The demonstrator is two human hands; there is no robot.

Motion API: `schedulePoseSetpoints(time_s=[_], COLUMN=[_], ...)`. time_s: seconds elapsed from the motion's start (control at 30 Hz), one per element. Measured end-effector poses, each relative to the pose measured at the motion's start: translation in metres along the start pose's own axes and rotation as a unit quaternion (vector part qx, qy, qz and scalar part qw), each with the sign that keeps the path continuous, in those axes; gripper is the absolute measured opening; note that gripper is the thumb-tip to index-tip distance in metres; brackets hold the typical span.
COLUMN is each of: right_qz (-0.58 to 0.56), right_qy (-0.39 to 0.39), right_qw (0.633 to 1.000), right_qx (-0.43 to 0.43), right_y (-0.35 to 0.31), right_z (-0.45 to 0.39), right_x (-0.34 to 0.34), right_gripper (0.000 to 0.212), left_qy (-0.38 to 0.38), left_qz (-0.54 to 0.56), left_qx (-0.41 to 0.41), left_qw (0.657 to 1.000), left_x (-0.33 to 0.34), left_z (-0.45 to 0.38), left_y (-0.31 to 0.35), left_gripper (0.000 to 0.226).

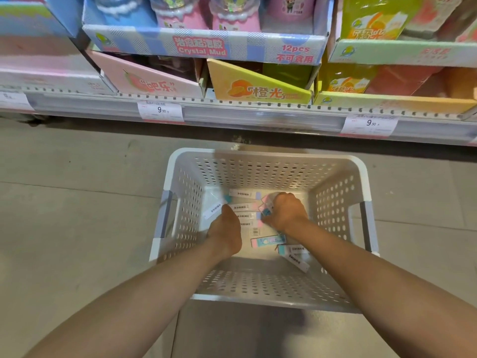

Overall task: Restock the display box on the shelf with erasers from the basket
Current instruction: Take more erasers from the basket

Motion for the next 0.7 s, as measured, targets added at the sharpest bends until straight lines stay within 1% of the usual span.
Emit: schedulePoseSetpoints(time_s=[0.07,0.13,0.2,0.27,0.33,0.4,0.47,0.57,0.63,0.7], right_qz=[0.019,0.042,0.066,0.098,0.132,0.162,0.17,0.185,0.189,0.172], right_qy=[-0.01,-0.018,-0.019,-0.015,-0.012,-0.018,-0.017,-0.019,-0.015,0.006], right_qw=[1.0,0.999,0.998,0.995,0.991,0.986,0.984,0.978,0.975,0.975], right_qx=[-0.004,-0.003,-0.003,-0.014,-0.025,-0.035,-0.052,-0.093,-0.118,-0.144], right_y=[-0.001,0.0,-0.002,-0.005,-0.009,-0.012,-0.013,-0.014,-0.016,-0.022], right_z=[-0.001,-0.001,0.0,0.001,0.001,0.002,0.002,-0.002,-0.004,-0.003], right_x=[0.003,0.006,0.006,0.006,0.005,0.008,0.011,0.015,0.016,0.01], right_gripper=[0.045,0.053,0.059,0.057,0.05,0.047,0.041,0.037,0.038,0.033], left_qy=[-0.013,-0.021,-0.011,0.02,0.05,0.068,0.08,0.084,0.089,0.097], left_qz=[0.007,0.016,0.028,0.035,0.029,-0.01,-0.086,-0.178,-0.231,-0.27], left_qx=[-0.01,-0.023,-0.02,-0.003,0.008,0.024,0.081,0.202,0.245,0.266], left_qw=[1.0,0.999,0.999,0.999,0.998,0.997,0.99,0.959,0.937,0.92], left_x=[0.001,0.0,-0.007,-0.018,-0.027,-0.034,-0.036,-0.032,-0.028,-0.023], left_z=[-0.002,-0.003,-0.001,0.004,0.01,0.015,0.02,0.025,0.027,0.029], left_y=[-0.002,-0.006,-0.007,-0.006,-0.002,0.005,0.018,0.037,0.043,0.047], left_gripper=[0.063,0.058,0.051,0.044,0.039,0.037,0.033,0.029,0.029,0.034])
Point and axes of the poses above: each hand's wrist, its own z-axis away from the middle knuckle, its own x-axis out of the palm, y = z × x, the point moved 8 cm from there along -z, towards the middle knuckle, and after that the axes turned 11 degrees about -x, right-handed, at the moved point
